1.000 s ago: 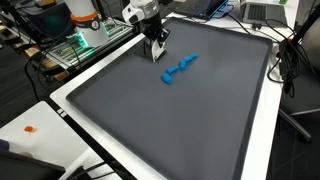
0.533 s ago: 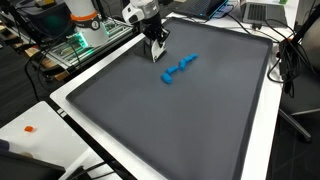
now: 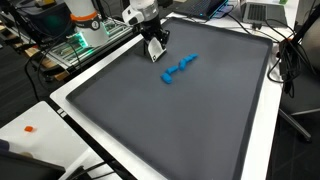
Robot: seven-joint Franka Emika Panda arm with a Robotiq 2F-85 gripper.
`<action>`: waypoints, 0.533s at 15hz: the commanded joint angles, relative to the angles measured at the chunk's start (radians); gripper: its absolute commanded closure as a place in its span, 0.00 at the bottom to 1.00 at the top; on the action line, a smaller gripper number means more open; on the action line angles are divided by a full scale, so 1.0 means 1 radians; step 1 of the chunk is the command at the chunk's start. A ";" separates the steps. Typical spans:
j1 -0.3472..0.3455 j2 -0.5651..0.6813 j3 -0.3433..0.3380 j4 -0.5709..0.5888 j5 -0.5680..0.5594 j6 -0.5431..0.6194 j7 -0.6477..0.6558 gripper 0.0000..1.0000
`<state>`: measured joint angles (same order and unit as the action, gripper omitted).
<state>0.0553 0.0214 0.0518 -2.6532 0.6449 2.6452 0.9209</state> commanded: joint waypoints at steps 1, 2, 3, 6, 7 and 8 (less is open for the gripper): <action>0.000 -0.028 -0.001 -0.021 -0.020 0.010 0.019 0.17; -0.001 -0.032 -0.002 -0.021 -0.028 0.008 0.023 0.11; -0.002 -0.039 -0.002 -0.020 -0.035 0.003 0.026 0.04; -0.005 -0.059 -0.004 -0.020 -0.061 -0.018 0.043 0.00; -0.008 -0.066 -0.006 -0.018 -0.079 -0.040 0.051 0.00; -0.010 -0.076 -0.007 -0.020 -0.103 -0.050 0.066 0.00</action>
<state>0.0530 -0.0058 0.0508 -2.6523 0.6074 2.6381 0.9350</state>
